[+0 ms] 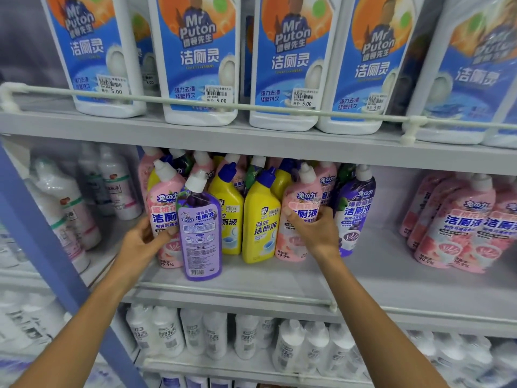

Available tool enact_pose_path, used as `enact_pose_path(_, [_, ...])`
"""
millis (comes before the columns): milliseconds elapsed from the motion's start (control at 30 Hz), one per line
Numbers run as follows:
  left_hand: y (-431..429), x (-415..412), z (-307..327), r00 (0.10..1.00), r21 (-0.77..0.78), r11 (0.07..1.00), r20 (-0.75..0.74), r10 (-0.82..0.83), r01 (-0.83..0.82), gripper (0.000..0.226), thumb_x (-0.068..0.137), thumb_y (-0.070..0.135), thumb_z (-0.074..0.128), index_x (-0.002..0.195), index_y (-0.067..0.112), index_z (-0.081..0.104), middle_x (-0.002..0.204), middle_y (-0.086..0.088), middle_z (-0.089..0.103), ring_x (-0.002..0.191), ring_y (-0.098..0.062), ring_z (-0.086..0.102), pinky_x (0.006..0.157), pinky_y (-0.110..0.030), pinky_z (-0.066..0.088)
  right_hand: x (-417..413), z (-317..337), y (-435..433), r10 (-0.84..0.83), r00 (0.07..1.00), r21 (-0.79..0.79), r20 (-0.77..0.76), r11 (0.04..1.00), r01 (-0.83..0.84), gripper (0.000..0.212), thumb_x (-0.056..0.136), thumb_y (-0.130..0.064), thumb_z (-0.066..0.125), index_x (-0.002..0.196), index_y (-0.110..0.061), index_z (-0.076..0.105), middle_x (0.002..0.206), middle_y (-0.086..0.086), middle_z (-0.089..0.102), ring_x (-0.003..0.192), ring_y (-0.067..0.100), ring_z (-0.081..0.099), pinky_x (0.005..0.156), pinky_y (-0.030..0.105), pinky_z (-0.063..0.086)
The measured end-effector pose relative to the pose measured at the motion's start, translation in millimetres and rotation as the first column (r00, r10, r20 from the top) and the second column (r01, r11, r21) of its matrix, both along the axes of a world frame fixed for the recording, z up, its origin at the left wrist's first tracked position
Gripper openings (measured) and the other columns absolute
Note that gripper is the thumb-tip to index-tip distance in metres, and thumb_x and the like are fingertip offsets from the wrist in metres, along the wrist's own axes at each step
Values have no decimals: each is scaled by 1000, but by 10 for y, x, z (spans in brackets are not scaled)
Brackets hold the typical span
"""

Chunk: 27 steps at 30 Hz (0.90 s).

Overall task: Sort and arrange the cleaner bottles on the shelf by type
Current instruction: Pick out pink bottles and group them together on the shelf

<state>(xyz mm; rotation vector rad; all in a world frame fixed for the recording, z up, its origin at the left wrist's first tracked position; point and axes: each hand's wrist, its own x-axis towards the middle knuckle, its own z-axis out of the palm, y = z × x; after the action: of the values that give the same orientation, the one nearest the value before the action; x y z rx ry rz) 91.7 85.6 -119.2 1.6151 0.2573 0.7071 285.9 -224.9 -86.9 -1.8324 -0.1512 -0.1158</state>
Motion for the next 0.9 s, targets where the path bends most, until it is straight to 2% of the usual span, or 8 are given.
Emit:
enact_pose_path(100, [-64,-31,16,999,-13,999,9,33,-33,77,68,50,88,130,13,63,114,2,77,99,-6,72,79,-17,57,-46,-97,-22,130,991,46,-10,991,-129,35,77,-52,85,96,-36,62,89,-20,70,79,-2,67,59,14,55])
enact_pose_path(200, [-76,-60,3,995,-22,995,15,95,-95,62,77,35,88,129,12,64,113,1,78,102,-11,72,85,-25,60,-104,-150,-15,227,974,177,-22,959,-220,42,80,-40,86,115,-26,66,103,-8,76,88,4,72,55,12,53])
enact_pose_path(267, [-85,-144,23,985,-14,986,35,169,-169,57,78,32,88,127,14,65,112,3,78,100,-9,72,88,-29,60,-126,-130,-33,231,973,191,12,955,-229,41,80,-36,87,113,-24,67,103,-4,76,85,4,72,54,11,52])
enact_pose_path(367, [-162,-384,130,962,32,963,58,266,-268,41,85,25,81,123,20,66,116,1,76,104,-12,72,89,-33,58,-168,-137,-119,249,966,209,71,943,-259,46,78,-38,88,117,-25,66,104,-5,77,92,14,75,61,26,61])
enact_pose_path(500, [-354,-831,271,943,83,945,136,303,-316,27,82,20,77,107,27,68,110,4,75,95,-3,72,83,-21,60,-367,-82,-297,244,959,238,146,932,-273,59,71,-41,93,116,-33,55,110,-7,74,102,18,74,78,45,65])
enact_pose_path(633, [-622,-1070,387,965,138,959,125,231,-247,32,83,12,76,113,16,66,105,9,76,90,0,71,81,-18,59,-621,2,-464,208,956,234,206,938,-254,71,70,-40,93,126,-20,54,111,-2,74,100,17,74,80,50,64])
enact_pose_path(767, [-1104,-953,458,990,116,988,111,87,-99,36,82,14,77,115,24,67,104,14,77,93,-2,71,80,-17,58,-795,49,-681,195,957,263,215,932,-249,61,79,-23,88,128,-9,54,111,8,73,97,26,73,65,38,64])
enact_pose_path(900, [-1665,-563,494,991,54,997,118,-64,58,43,79,18,78,120,20,67,109,7,78,98,-8,73,80,-19,58,-803,60,-1067,144,966,278,215,939,-202,56,81,-21,87,126,-12,55,109,4,73,91,13,73,66,32,63])
